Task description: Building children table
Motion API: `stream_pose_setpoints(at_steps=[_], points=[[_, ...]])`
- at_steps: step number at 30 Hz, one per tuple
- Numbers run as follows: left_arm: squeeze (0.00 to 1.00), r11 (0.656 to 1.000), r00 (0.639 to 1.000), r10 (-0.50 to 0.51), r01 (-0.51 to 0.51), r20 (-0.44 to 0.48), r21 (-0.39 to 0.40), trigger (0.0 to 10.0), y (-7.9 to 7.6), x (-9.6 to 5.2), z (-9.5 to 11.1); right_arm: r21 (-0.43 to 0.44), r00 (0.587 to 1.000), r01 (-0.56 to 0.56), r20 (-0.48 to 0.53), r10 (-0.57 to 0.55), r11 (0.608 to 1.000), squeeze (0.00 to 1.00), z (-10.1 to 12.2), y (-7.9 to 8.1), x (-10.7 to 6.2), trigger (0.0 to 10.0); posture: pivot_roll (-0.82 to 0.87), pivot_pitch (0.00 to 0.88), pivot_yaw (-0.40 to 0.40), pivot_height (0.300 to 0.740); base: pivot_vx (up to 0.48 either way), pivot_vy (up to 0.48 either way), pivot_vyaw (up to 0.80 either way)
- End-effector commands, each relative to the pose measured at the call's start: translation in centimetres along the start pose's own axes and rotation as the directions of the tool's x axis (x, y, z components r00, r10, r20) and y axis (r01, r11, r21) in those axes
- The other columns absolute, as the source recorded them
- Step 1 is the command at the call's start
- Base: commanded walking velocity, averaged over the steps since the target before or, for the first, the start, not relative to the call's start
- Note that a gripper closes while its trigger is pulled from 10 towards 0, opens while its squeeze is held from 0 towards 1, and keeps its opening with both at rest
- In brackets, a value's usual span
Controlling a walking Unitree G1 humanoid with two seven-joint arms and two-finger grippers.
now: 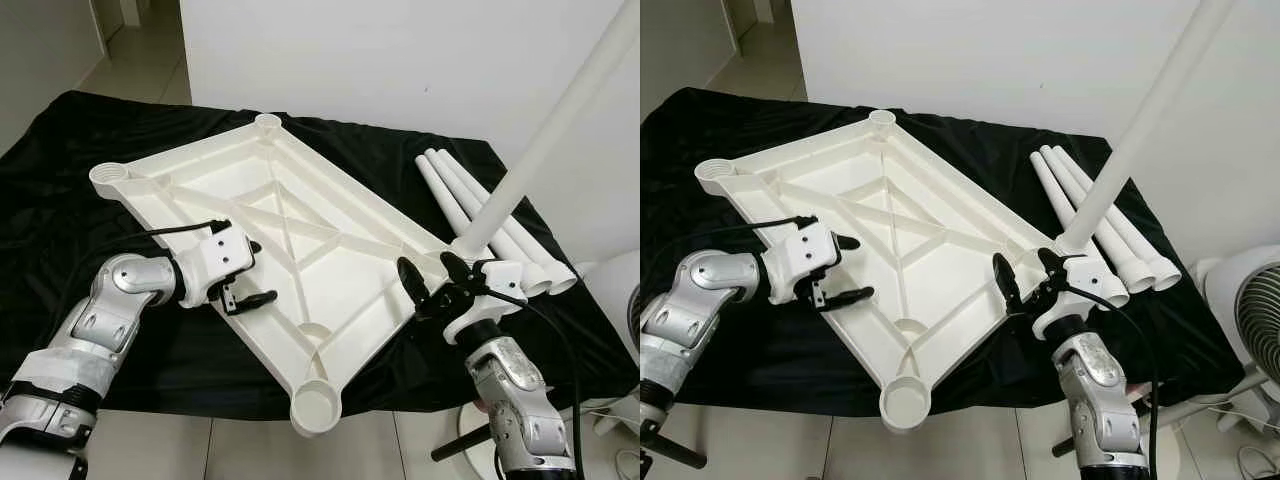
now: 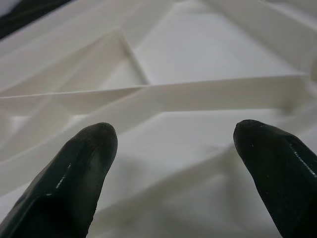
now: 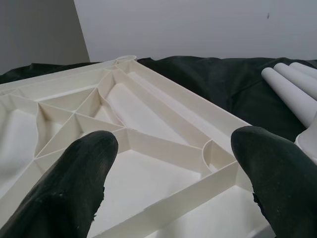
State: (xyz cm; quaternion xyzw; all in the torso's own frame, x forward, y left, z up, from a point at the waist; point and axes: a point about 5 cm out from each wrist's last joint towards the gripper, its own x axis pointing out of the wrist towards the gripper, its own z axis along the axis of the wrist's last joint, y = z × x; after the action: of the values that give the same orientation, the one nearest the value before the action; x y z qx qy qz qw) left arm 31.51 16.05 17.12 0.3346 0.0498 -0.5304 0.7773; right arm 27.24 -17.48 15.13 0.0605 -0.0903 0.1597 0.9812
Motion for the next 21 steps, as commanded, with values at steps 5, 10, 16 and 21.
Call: stream_pose_setpoints(at_steps=[5, 10, 16, 21], points=[[0.00, 0.990, 0.991, -0.132, 0.133, -0.021, 0.042, 10.0, -1.1, 0.7, -0.1, -0.023, 1.000, -0.008, -0.011, 0.008, 1.000, 0.00, 0.0, -0.5, 0.0, 10.0, 0.05, 0.057, -0.121, 0.740, 0.000, 0.000, 0.00], [0.00, 0.985, 0.987, -0.158, 0.160, -0.029, 0.067, 10.0, -1.4, 1.2, 0.0, -0.026, 1.000, -0.008, -0.013, 0.008, 1.000, 0.00, 0.0, -0.6, -0.1, 10.0, 0.06, 0.054, -0.122, 0.740, 0.000, 0.000, 0.00], [0.00, 0.969, 0.977, -0.206, 0.212, -0.057, 0.125, 10.0, -1.0, 2.5, 0.4, -0.029, 1.000, -0.020, -0.013, 0.020, 0.999, 0.00, 0.0, -0.4, 0.1, 10.0, 0.05, 0.049, -0.112, 0.740, 0.000, 0.000, 0.00], [0.00, 0.955, 0.969, -0.234, 0.243, -0.074, 0.169, 10.0, -0.6, 3.0, 0.9, -0.028, 1.000, -0.025, -0.011, 0.025, 0.999, 0.00, 0.0, -0.2, 0.1, 10.0, 0.05, 0.050, -0.102, 0.740, 0.000, 0.000, 0.00]])
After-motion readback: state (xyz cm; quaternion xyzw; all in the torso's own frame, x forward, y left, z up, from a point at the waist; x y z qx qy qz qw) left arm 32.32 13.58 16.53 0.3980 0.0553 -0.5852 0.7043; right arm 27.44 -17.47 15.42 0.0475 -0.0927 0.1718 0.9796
